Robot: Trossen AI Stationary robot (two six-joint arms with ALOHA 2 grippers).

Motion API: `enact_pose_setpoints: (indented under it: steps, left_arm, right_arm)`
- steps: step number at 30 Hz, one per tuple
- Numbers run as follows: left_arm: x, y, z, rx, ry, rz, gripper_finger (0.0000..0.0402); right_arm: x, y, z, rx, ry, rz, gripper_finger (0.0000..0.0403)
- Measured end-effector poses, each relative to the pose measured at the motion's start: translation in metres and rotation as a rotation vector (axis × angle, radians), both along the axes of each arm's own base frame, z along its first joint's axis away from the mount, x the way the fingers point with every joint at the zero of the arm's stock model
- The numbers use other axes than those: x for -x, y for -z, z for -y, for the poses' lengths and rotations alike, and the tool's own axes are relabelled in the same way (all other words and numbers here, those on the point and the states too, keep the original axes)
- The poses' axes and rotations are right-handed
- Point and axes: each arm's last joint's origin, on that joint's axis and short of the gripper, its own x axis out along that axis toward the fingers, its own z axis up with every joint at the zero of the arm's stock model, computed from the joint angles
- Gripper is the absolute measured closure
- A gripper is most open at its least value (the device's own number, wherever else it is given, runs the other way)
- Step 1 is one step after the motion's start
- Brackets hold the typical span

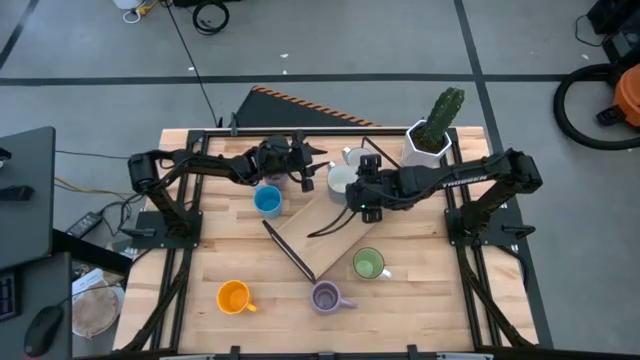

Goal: Place coffee mugs
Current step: Put the light green mug on the shelf

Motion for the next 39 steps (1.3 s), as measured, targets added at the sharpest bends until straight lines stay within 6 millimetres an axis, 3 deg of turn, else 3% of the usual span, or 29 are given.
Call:
enact_pose_setpoints:
  steps: [15, 24, 39]
  left_arm:
    - [-0.006, 0.004, 0.019, 0.01, 0.071, -0.042, 0.0253]
    - [-0.005, 0.005, 0.018, -0.016, 0.021, -0.065, 0.0253]
    - [-0.005, 0.006, 0.017, -0.043, -0.026, -0.082, 0.0253]
  right_arm:
    - [0.0, 0.009, 0.017, 0.027, 0.007, -0.034, 0.0106]
    - [0.0, 0.009, 0.03, 0.042, 0.028, -0.036, 0.0106]
    - [-0.002, 0.007, 0.031, 0.062, 0.04, -0.013, 0.0106]
